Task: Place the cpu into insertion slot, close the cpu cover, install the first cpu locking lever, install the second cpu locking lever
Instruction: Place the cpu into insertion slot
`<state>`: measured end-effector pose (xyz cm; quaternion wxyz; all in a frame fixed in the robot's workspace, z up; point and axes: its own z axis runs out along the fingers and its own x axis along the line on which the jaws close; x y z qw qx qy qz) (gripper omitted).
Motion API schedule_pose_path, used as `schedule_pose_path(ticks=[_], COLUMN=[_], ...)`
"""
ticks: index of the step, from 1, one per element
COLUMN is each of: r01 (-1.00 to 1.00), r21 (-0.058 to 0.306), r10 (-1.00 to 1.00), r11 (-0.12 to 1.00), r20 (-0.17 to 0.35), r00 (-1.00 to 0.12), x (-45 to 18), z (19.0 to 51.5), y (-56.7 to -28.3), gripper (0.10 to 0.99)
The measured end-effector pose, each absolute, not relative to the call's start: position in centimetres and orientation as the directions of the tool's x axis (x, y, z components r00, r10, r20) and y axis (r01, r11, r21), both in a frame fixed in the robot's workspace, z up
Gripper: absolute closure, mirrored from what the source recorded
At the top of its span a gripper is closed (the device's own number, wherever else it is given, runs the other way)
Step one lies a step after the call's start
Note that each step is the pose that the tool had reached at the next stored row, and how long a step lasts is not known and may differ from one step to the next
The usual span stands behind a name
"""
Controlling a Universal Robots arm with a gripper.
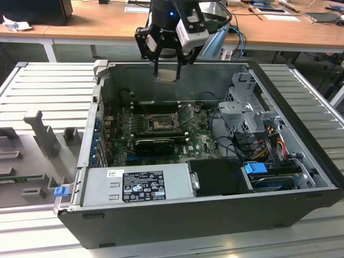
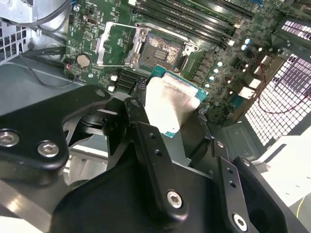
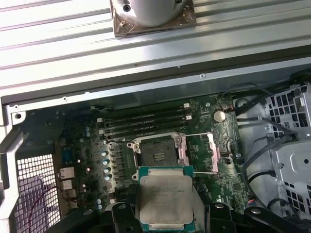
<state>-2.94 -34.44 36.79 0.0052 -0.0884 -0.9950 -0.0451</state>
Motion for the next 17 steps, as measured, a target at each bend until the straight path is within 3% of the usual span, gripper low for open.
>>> schedule_pose_path(ticks=[17], r01=[0.261], r21=[0.089], r10=[0.26], r11=[0.961], r20=[0.018], r00=[-0.965], x=[-2.93], z=[36.72], y=[-34.44], gripper=[0.561])
